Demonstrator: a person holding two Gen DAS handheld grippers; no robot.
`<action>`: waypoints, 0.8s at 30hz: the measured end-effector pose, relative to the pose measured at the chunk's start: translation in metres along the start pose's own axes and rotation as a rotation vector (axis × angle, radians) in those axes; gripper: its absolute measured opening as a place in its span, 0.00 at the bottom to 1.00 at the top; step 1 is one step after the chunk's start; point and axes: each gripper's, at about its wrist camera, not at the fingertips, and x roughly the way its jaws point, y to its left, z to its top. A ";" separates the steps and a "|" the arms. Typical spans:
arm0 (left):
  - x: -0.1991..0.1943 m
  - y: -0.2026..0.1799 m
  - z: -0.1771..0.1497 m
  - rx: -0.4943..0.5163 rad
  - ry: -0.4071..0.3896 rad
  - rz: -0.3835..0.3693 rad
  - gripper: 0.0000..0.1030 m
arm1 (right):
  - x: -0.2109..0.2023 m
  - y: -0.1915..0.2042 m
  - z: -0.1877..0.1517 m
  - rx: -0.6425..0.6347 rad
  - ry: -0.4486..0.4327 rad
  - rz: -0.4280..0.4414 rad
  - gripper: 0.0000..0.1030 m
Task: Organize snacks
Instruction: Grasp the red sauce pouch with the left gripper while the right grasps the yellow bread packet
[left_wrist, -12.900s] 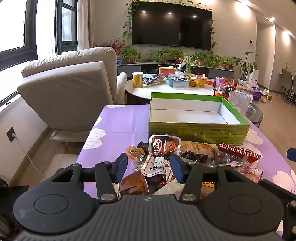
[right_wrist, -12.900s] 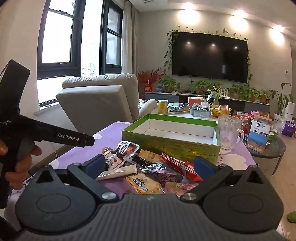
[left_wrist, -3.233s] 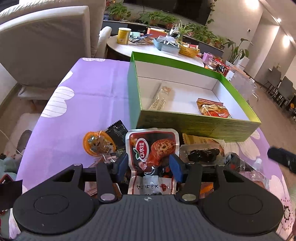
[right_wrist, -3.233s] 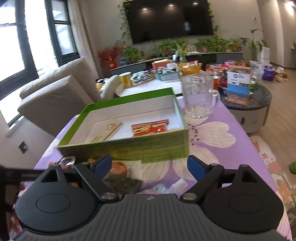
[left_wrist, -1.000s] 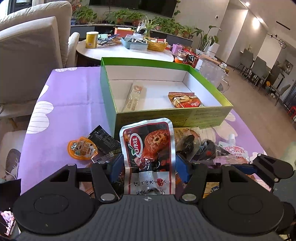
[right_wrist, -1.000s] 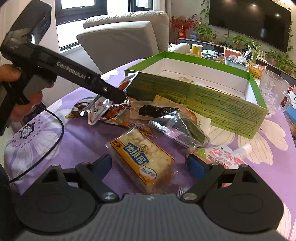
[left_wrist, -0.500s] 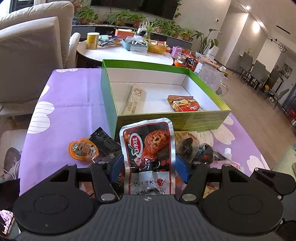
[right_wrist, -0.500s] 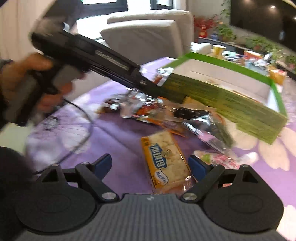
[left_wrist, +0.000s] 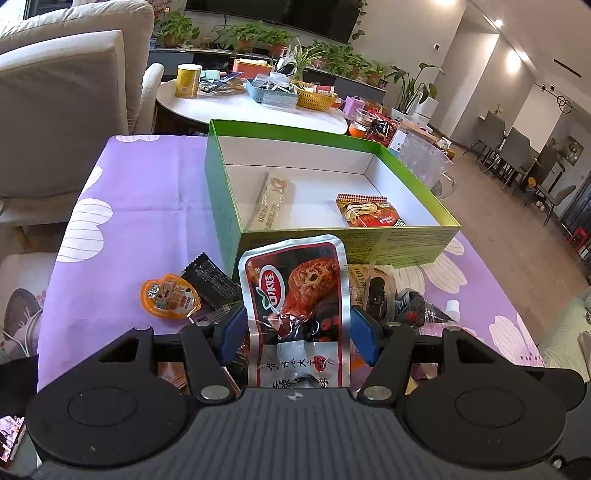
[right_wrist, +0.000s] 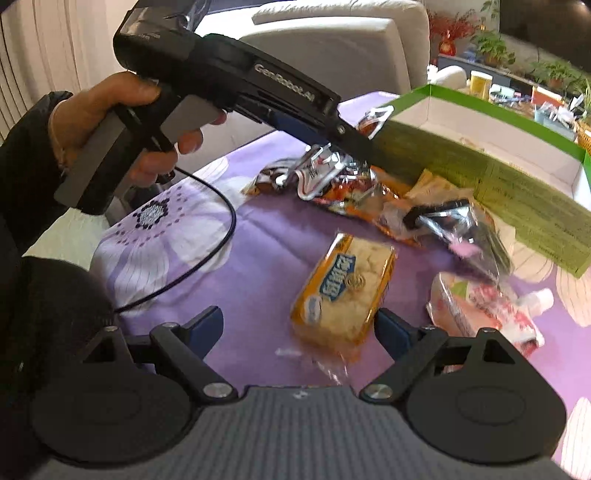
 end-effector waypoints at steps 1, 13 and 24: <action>0.000 0.000 0.000 -0.002 -0.001 -0.001 0.55 | -0.001 -0.002 0.000 0.006 0.003 0.009 0.37; -0.013 0.007 0.001 -0.013 -0.030 0.017 0.55 | 0.006 -0.005 0.013 0.117 -0.083 0.205 0.37; -0.018 0.012 0.000 -0.027 -0.039 0.027 0.55 | 0.023 0.015 0.016 -0.326 -0.077 -0.026 0.41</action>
